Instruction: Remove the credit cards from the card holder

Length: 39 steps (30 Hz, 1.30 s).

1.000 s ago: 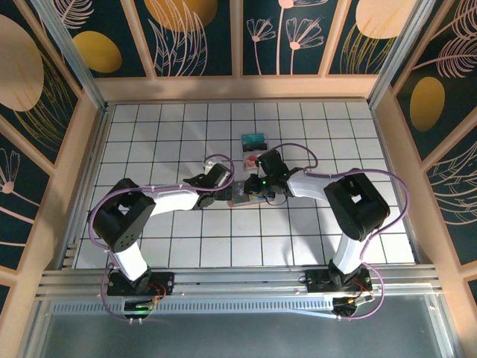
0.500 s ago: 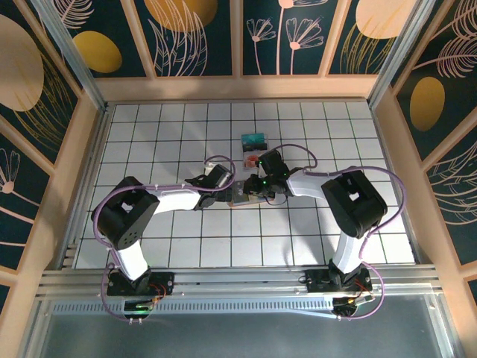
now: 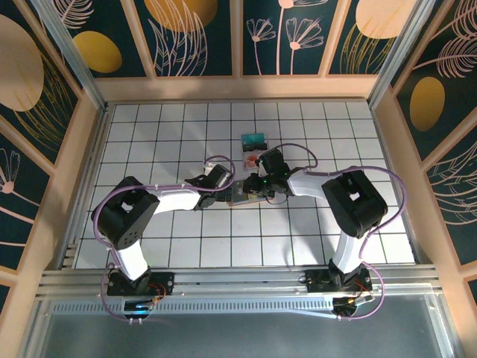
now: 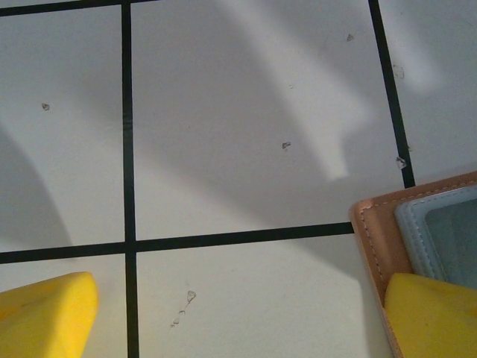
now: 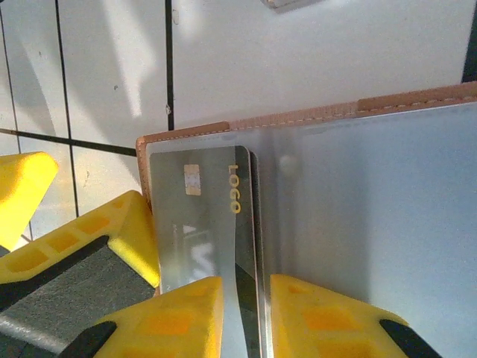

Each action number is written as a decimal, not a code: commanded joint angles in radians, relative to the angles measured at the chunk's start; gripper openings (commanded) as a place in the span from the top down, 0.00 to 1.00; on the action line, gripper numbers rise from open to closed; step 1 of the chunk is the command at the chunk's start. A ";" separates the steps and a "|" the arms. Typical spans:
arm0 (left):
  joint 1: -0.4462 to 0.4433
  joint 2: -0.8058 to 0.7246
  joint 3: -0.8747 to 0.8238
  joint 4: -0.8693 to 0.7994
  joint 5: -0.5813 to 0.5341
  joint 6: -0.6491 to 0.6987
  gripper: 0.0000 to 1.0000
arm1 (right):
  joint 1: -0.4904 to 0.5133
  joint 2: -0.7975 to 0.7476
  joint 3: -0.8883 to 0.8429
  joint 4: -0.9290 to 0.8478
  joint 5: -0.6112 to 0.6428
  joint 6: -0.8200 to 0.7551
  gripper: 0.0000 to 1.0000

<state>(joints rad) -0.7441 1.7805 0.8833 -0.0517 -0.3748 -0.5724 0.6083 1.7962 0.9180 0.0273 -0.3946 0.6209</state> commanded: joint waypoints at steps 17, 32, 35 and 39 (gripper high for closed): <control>0.000 0.032 -0.023 -0.011 0.019 0.011 0.01 | 0.002 -0.074 -0.029 0.063 -0.006 0.008 0.76; 0.000 0.029 -0.026 -0.008 0.018 0.011 0.01 | 0.008 -0.031 -0.034 0.089 -0.017 0.013 0.76; -0.001 0.032 -0.026 -0.005 0.021 0.011 0.01 | 0.003 -0.007 -0.039 0.100 -0.025 0.017 0.76; -0.001 0.037 -0.026 -0.002 0.026 0.010 0.01 | -0.003 0.008 -0.051 0.122 -0.032 0.022 0.76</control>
<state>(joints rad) -0.7444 1.7824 0.8768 -0.0330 -0.3744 -0.5724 0.6075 1.7824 0.8845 0.0952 -0.3981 0.6357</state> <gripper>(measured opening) 0.988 0.237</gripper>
